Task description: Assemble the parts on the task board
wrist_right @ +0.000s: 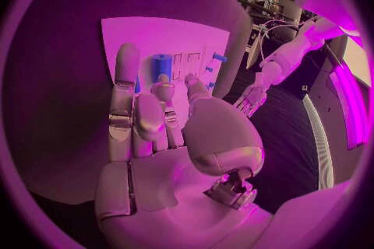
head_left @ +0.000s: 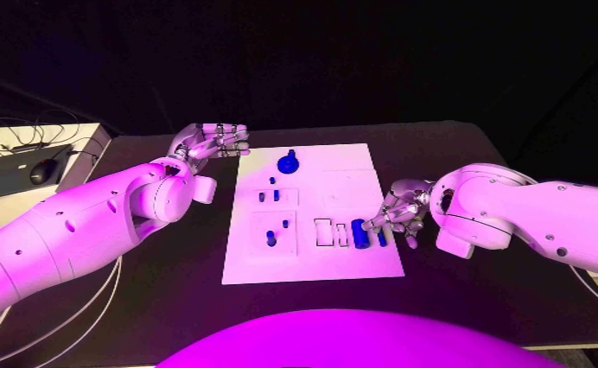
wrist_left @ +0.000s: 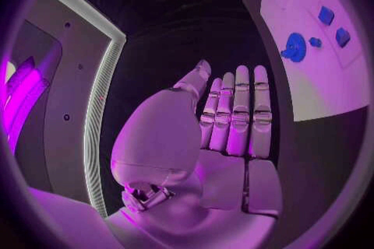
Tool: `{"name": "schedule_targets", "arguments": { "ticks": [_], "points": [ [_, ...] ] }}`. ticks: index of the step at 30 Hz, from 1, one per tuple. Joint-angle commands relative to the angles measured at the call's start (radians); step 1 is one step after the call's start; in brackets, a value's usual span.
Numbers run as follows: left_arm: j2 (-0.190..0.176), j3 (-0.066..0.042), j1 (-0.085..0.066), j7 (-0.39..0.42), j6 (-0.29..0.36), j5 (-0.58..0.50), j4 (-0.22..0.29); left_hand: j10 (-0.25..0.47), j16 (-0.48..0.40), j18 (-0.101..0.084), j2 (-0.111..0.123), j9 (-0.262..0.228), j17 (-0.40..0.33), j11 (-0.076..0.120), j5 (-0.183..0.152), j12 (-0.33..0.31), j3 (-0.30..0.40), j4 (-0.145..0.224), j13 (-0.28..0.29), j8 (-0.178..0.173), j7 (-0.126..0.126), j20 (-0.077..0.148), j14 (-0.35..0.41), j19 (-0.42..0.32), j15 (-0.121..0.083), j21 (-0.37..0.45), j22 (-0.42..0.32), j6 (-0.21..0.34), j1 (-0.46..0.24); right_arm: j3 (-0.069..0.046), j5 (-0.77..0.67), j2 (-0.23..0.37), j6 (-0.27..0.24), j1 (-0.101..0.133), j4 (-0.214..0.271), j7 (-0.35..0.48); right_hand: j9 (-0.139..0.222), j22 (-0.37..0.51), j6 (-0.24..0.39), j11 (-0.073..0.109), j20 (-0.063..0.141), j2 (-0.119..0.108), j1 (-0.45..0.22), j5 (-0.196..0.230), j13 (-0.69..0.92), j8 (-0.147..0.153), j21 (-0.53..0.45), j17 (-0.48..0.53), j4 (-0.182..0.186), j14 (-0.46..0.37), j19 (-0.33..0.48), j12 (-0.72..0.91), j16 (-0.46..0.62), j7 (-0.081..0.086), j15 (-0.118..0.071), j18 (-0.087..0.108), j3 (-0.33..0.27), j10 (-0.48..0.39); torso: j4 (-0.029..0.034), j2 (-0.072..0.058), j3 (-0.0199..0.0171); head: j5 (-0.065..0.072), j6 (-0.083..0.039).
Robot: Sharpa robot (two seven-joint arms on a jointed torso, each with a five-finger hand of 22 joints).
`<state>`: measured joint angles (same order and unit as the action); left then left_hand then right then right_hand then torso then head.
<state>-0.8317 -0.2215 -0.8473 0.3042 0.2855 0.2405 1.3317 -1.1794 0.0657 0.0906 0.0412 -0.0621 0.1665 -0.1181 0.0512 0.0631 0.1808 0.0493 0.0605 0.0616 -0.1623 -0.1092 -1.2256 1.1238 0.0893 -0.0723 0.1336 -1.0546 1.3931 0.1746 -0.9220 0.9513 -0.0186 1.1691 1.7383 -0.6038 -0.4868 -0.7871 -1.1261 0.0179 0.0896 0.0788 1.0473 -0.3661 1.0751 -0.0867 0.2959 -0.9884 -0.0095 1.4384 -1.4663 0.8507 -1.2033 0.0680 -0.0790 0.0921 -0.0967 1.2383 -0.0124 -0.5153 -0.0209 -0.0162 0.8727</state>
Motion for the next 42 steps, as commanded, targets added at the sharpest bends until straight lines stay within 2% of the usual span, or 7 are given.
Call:
{"name": "schedule_targets", "arguments": {
  "ticks": [1,3,8,11,20,26,42],
  "points": [
    [0.001,0.000,0.002,0.018,-0.019,-0.004,0.007,0.009,-0.001,-0.010,0.004,0.000,0.001,0.000,-0.001,-0.002,-0.004,-0.006,0.000,0.001,0.002,-0.001,0.008,0.005,-0.001,-0.002,-0.002,0.003,-0.013,0.001,-0.077,-0.022,0.021,-0.005,-0.015,-0.030,-0.003,-0.002,0.006,0.000,0.004,-0.002,-0.018,0.007,0.002,0.007,0.002,-0.004,0.008,0.007,-0.016,0.002,-0.007,0.003,-0.003,0.009,-0.005,0.009,0.0044,0.007,0.0058,0.003,0.000],
    [-0.001,0.000,0.003,0.018,-0.018,-0.004,0.010,0.010,-0.001,-0.010,0.006,0.000,0.001,-0.001,-0.001,-0.002,-0.007,-0.009,0.000,0.002,0.002,-0.001,0.009,0.005,0.000,-0.001,-0.003,0.004,-0.017,0.002,-0.098,-0.036,0.027,-0.008,-0.026,-0.032,-0.005,-0.003,0.009,0.000,0.004,-0.007,-0.029,0.012,0.003,0.008,0.002,-0.006,0.013,0.007,-0.015,0.001,-0.008,0.003,-0.002,0.009,-0.010,0.007,0.0059,0.008,0.0075,0.002,0.000],
    [-0.006,0.000,0.004,0.020,-0.016,-0.004,0.019,0.010,-0.001,-0.010,0.007,0.000,0.001,-0.001,-0.001,-0.002,-0.008,-0.009,0.000,0.002,0.002,-0.002,0.009,0.004,0.000,-0.001,-0.003,0.004,-0.018,0.006,-0.181,-0.067,0.052,-0.020,-0.053,-0.036,-0.009,-0.005,0.011,-0.002,0.003,-0.013,-0.049,0.027,0.004,0.010,0.001,-0.010,0.024,0.007,-0.015,-0.002,-0.009,0.004,-0.001,0.009,-0.017,0.004,0.0063,0.006,0.0069,-0.001,0.000],
    [-0.010,0.000,0.004,0.020,-0.016,-0.004,0.022,0.010,-0.001,-0.010,0.007,0.000,0.001,-0.001,-0.001,-0.002,-0.008,-0.009,0.000,0.002,0.002,-0.002,0.009,0.004,0.000,-0.001,-0.003,0.004,-0.018,0.006,-0.210,-0.076,0.065,-0.025,-0.060,-0.037,-0.033,-0.015,0.014,-0.002,0.003,-0.022,-0.056,0.044,0.007,0.008,-0.003,-0.020,0.034,0.008,-0.015,-0.005,-0.010,0.002,-0.001,0.010,-0.011,0.004,0.0045,0.005,0.0055,-0.005,0.000],
    [-0.015,0.000,0.005,0.020,-0.016,-0.004,0.026,0.010,-0.001,-0.008,0.000,0.000,0.002,0.000,-0.001,-0.002,-0.020,-0.013,0.000,0.002,0.002,-0.003,0.010,0.005,-0.001,-0.001,-0.012,0.004,-0.007,0.008,-0.258,-0.100,0.099,-0.033,-0.079,-0.040,-0.053,-0.021,0.016,-0.001,0.003,-0.026,-0.069,0.058,0.007,0.008,-0.008,-0.027,0.044,0.009,-0.015,-0.009,-0.010,0.002,-0.001,0.010,-0.011,0.002,0.0025,0.005,0.0034,-0.011,0.000],
    [-0.018,0.000,0.005,0.020,-0.015,-0.004,0.025,0.010,-0.001,-0.008,0.000,0.000,0.002,-0.001,-0.001,-0.002,-0.021,-0.014,0.000,0.002,0.002,-0.003,0.011,0.005,0.000,-0.002,-0.013,0.004,-0.009,0.009,-0.268,-0.110,0.106,-0.038,-0.085,-0.040,-0.077,-0.028,0.018,0.000,0.003,-0.029,-0.072,0.078,0.007,0.008,-0.014,-0.030,0.053,0.009,-0.016,-0.011,-0.007,0.001,-0.001,0.009,-0.007,0.001,0.0028,0.004,0.0040,-0.012,0.000],
    [-0.025,0.000,0.005,0.019,-0.016,-0.008,0.029,0.010,-0.001,-0.008,0.000,0.000,0.003,0.000,-0.001,-0.002,-0.024,-0.017,0.000,0.002,0.002,-0.004,0.010,0.006,0.000,-0.002,-0.016,0.004,-0.011,0.009,-0.275,-0.143,0.108,-0.062,-0.126,-0.041,-0.085,-0.031,0.018,0.000,0.003,-0.027,-0.081,0.081,0.005,0.009,-0.017,-0.030,0.059,0.009,-0.016,-0.013,-0.006,0.000,-0.002,0.008,-0.008,0.001,0.0034,0.004,0.0046,-0.018,0.000]
  ]
}}
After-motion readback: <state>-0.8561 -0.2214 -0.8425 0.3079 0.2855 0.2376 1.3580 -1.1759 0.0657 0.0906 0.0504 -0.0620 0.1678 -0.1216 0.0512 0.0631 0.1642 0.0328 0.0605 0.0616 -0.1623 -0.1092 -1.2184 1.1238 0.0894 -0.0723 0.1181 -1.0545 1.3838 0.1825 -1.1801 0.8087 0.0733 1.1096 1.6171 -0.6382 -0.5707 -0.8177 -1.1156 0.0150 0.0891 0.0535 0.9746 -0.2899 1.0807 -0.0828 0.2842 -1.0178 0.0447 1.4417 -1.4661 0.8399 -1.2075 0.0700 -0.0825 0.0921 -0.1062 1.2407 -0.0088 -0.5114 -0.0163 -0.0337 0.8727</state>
